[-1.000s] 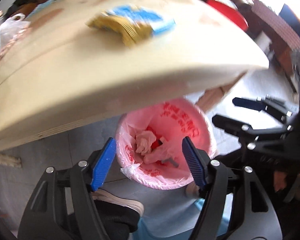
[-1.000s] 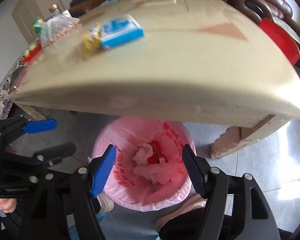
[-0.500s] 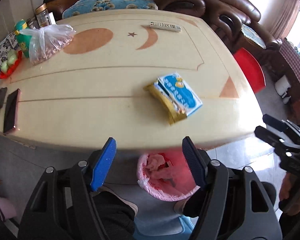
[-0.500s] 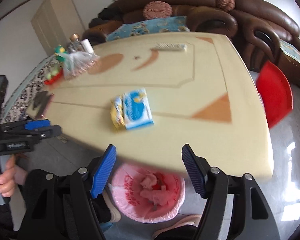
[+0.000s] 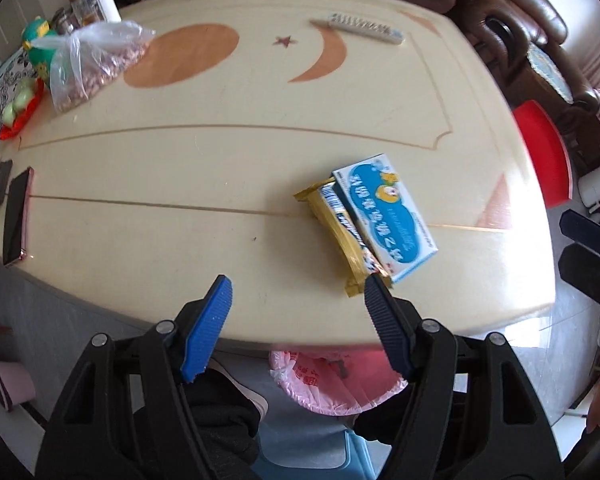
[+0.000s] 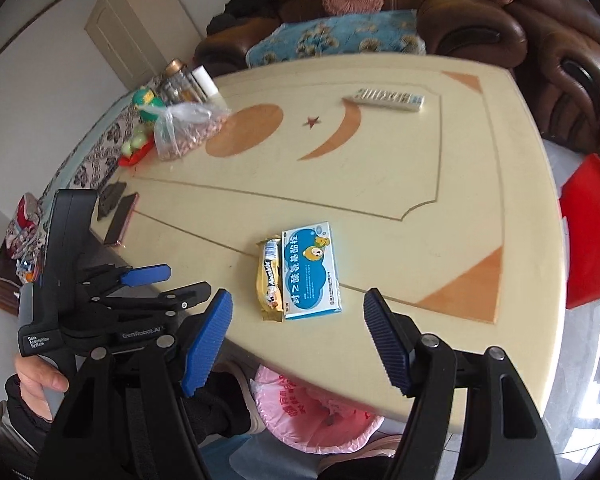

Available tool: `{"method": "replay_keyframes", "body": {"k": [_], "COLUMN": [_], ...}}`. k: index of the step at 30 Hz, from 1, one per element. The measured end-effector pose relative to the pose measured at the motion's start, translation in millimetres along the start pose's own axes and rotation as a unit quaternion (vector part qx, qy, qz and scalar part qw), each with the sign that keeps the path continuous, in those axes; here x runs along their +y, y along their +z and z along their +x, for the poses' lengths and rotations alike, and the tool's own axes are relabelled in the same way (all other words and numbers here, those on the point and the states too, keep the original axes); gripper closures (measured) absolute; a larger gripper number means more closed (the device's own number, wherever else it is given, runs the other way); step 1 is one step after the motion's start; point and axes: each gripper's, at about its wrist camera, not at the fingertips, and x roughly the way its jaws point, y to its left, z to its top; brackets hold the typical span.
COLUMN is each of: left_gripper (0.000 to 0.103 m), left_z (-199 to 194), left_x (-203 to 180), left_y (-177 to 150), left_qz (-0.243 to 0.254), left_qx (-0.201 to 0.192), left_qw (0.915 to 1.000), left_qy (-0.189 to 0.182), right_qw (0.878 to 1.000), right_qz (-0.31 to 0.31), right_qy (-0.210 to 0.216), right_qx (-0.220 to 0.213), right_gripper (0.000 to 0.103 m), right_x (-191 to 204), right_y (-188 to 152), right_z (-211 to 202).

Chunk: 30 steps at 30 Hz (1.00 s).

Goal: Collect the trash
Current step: 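Reach the left tool to the yellow snack packet while the right tool reaches the blue-and-white box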

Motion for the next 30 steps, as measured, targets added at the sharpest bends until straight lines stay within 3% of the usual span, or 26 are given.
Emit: {"method": "replay_keyframes", "body": {"k": [6,14,22,30], "left_gripper": [0.036,0.036,0.036,0.036], "left_z": [28,55,85,87], "left_x": [3,5,13,17], "left_y": [18,33,36,38], "left_qz": [-0.028,-0.045,-0.074,-0.071], "left_qx": [0.02,0.035,0.059,0.053], "left_qw": [0.9993,0.9975,0.994,0.9941], "left_qy": [-0.018,-0.042,-0.054,-0.064], "right_qw": [0.998,0.997,0.996,0.996], "right_qz": [0.009,0.018,0.011,0.004], "right_qy": [0.009,0.019,0.009,0.033], "right_qx": [0.054,0.078,0.085,0.079], "right_gripper": [0.036,0.036,0.036,0.036], "right_x": [-8,-13,-16,-22], "right_y": [14,21,20,13], "right_z": [58,98,117,122]}}
